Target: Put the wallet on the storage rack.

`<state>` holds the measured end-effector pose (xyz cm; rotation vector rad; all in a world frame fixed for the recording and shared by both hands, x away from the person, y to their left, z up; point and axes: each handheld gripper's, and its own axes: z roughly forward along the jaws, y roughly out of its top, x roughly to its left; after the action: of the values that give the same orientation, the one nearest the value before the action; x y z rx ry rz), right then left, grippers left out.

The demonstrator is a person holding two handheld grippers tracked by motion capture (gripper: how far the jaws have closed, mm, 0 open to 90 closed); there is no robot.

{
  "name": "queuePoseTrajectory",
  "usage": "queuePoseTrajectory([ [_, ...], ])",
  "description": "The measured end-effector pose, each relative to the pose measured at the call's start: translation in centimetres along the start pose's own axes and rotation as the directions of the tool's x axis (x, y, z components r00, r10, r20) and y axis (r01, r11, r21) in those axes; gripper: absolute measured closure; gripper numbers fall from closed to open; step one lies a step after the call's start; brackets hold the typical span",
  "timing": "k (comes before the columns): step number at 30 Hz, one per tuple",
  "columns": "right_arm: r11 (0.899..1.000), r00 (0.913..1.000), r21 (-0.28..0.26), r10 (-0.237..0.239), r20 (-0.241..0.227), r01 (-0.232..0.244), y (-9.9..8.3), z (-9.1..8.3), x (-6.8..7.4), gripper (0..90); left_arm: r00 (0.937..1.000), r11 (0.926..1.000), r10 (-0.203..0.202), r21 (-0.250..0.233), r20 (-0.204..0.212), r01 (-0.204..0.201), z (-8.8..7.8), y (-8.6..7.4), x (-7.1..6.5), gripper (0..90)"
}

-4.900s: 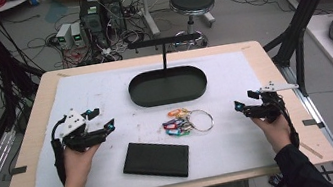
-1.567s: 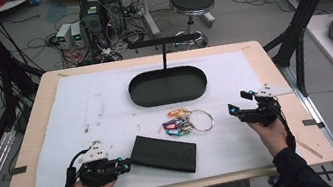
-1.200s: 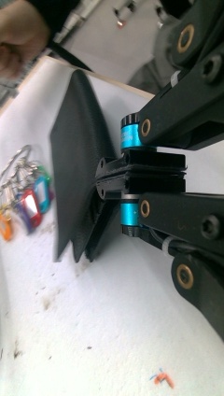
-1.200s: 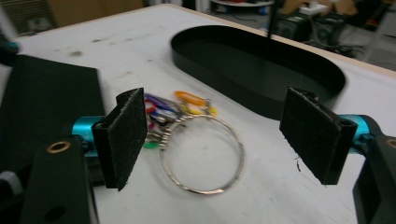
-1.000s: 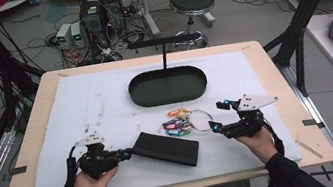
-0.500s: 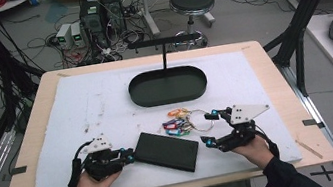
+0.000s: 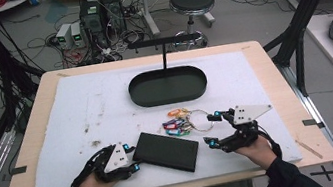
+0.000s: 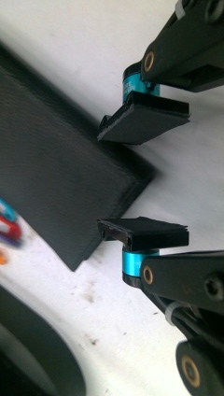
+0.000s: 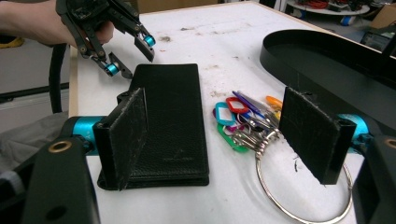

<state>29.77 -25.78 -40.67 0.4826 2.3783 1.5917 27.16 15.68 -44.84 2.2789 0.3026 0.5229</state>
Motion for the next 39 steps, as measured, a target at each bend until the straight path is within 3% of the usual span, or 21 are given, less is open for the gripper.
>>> queuePoseTrajectory([
  [2,1.000,1.0000,0.000,0.007,0.001,-0.007,-0.1,-0.1,-0.1,24.2,1.0000,1.0000,-0.001,-0.001,0.009,0.001,0.1,-0.2,0.0,53.9],
  [7,1.000,1.0000,0.006,0.001,-0.002,-0.001,-0.1,0.2,0.0,24.2,0.9967,0.9967,-0.080,0.015,0.014,0.080,0.2,0.2,0.0,63.7],
  [10,1.000,0.9999,0.014,-0.005,-0.016,0.005,0.0,0.4,0.1,24.2,0.9943,0.9944,-0.104,0.022,0.025,0.103,0.2,0.5,-0.1,70.2],
  [15,0.999,0.9986,0.030,-0.030,-0.044,0.031,0.0,1.0,0.6,24.2,0.9837,0.9851,-0.170,0.032,0.058,0.169,0.6,1.5,-0.3,73.7],
  [19,0.998,0.9971,0.047,-0.040,-0.065,0.043,-0.1,1.2,0.8,24.3,0.9712,0.9746,-0.223,0.002,0.083,0.224,0.3,1.6,0.0,74.6],
  [20,0.998,0.9971,0.047,-0.040,-0.065,0.043,-0.1,1.2,0.8,24.3,0.9712,0.9746,-0.223,0.002,0.083,0.224,0.3,1.6,0.0,74.8],
  [21,0.997,0.9964,0.058,-0.045,-0.072,0.050,-0.2,1.4,0.8,24.3,0.9619,0.9662,-0.256,-0.010,0.098,0.258,0.2,1.7,0.3,74.9],
  [22,0.996,0.9959,0.066,-0.049,-0.076,0.054,-0.3,1.5,0.9,24.3,0.9566,0.9620,-0.271,-0.009,0.108,0.273,0.1,1.7,0.5,75.1],
  [23,0.995,0.9955,0.076,-0.052,-0.079,0.058,-0.3,1.7,0.9,24.3,0.9520,0.9578,-0.283,-0.017,0.116,0.287,0.0,1.7,0.6,75.1],
  [24,0.994,0.9949,0.087,-0.058,-0.082,0.066,-0.4,1.8,0.9,24.4,0.9520,0.9578,-0.283,-0.017,0.116,0.287,0.0,1.7,0.6,75.3],
  [25,0.992,0.9942,0.098,-0.067,-0.084,0.075,-0.5,2.0,0.9,24.6,0.9413,0.9477,-0.313,-0.021,0.126,0.318,0.0,1.9,0.8,75.3],
  [27,0.989,0.9930,0.115,-0.081,-0.086,0.091,-0.6,2.3,1.1,24.8,0.9326,0.9397,-0.335,-0.027,0.135,0.341,-0.1,2.0,1.1,75.4],
  [28,0.987,0.9917,0.125,-0.091,-0.091,0.102,-0.6,2.5,1.1,24.8,0.9326,0.9397,-0.335,-0.027,0.135,0.341,-0.1,2.0,1.1,75.5],
  [29,0.985,0.9912,0.132,-0.101,-0.085,0.112,-0.7,2.7,1.2,24.8,0.9208,0.9290,-0.360,-0.033,0.150,0.369,-0.2,2.1,1.4,75.6],
  [31,0.979,0.9887,0.152,-0.125,-0.083,0.136,-0.8,3.0,1.4,24.8,0.9050,0.9136,-0.392,-0.046,0.165,0.404,-0.3,2.1,1.8,75.7],
  [33,0.971,0.9845,0.169,-0.157,-0.079,0.168,-0.9,3.3,1.5,24.7,0.8935,0.9023,-0.414,-0.051,0.174,0.428,-0.4,2.2,2.1,75.9],
  [36,0.955,0.9772,0.208,-0.200,-0.071,0.211,-1.1,3.9,1.7,26.0,0.8848,0.8936,-0.431,-0.052,0.176,0.446,-0.3,2.4,2.3,76.0],
  [39,0.931,0.9644,0.252,-0.260,-0.049,0.264,-1.4,4.5,2.0,36.0,0.8791,0.8874,-0.441,-0.059,0.181,0.457,-0.3,2.5,2.4,76.0],
])
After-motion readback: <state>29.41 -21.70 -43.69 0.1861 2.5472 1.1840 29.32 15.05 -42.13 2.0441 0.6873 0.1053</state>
